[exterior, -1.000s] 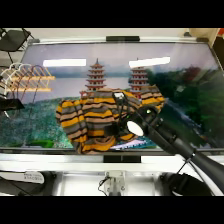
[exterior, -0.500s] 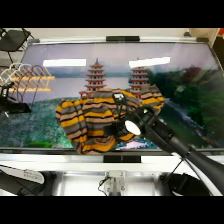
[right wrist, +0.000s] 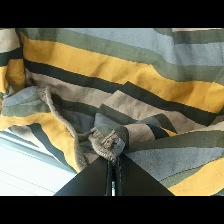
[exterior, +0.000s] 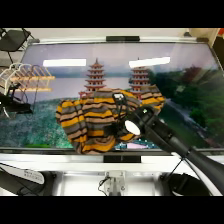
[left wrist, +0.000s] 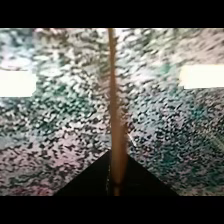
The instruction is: Fold the shirts.
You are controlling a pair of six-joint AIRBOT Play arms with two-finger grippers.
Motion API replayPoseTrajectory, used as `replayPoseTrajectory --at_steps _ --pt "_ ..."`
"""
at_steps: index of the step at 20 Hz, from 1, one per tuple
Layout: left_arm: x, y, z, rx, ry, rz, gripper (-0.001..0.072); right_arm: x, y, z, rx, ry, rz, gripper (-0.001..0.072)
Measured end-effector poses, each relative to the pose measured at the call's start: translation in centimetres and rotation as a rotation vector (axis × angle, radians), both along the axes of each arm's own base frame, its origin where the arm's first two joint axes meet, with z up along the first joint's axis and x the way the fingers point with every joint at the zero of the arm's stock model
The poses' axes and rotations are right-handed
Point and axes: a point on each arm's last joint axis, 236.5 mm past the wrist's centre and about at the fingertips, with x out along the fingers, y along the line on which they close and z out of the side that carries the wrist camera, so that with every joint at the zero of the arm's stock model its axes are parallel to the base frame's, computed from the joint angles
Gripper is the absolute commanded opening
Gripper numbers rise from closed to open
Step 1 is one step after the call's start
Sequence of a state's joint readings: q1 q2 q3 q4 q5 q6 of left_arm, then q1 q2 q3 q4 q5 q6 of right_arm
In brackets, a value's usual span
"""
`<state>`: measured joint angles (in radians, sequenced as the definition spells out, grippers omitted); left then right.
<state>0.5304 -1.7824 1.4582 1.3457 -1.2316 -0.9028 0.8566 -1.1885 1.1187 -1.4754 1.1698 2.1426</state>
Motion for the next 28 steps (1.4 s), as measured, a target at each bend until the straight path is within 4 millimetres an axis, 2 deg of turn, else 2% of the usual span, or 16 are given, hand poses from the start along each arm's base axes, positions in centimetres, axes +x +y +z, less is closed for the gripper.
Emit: replayPoseTrajectory --at_steps 3,9,12,14,16,18,19,21,22,24,25,27,28 --pt "0.1 0.4 0.4 0.020 -0.001 -0.020 0.0043 0.1 -0.1 0.0 -0.005 -0.005 0.001 0.0062" --pt "2.6 1.6 5.6 0.076 -0.109 0.017 0.0042 0.3 -0.4 -0.1 -0.017 -0.015 0.002 0.0062" --pt "3.7 2.1 9.5 0.107 -0.182 0.076 0.0042 0.4 -0.7 0.2 -0.032 -0.018 0.004 0.0062" --pt "4.4 2.2 13.1 0.135 -0.248 0.113 0.0042 0.7 -1.5 0.7 -0.069 -0.034 0.008 0.0062" --pt "5.1 1.3 17.3 0.155 -0.334 0.121 0.0042 1.0 -2.6 1.3 -0.119 -0.047 0.010 0.0062" --pt "5.6 -0.8 21.7 0.160 -0.427 0.111 0.0042 1.1 -3.6 1.8 -0.163 -0.051 0.017 0.0062" --pt "5.7 -2.4 23.8 0.150 -0.470 0.094 0.0042 1.1 -3.9 1.9 -0.179 -0.051 0.023 0.0062" --pt "5.3 -6.5 27.1 0.109 -0.527 0.044 0.0041 1.1 -4.6 2.1 -0.210 -0.054 0.038 0.0062" --pt "4.6 -9.2 28.7 0.081 -0.546 0.003 0.0041 1.1 -4.9 2.1 -0.226 -0.057 0.045 0.0062" --pt "2.2 -15.0 30.8 0.029 -0.540 -0.119 0.0040 1.4 -6.0 2.2 -0.272 -0.069 0.060 0.0062" --pt "0.3 -17.9 31.7 0.012 -0.527 -0.191 0.0040 1.8 -6.7 2.2 -0.294 -0.078 0.066 0.0062" --pt "-4.2 -22.3 31.8 0.002 -0.463 -0.326 0.0040 2.8 -8.2 2.7 -0.323 -0.097 0.063 0.0062" --pt "-6.7 -23.9 31.5 0.007 -0.427 -0.385 0.0040 3.5 -9.1 3.1 -0.327 -0.110 0.055 0.0062"
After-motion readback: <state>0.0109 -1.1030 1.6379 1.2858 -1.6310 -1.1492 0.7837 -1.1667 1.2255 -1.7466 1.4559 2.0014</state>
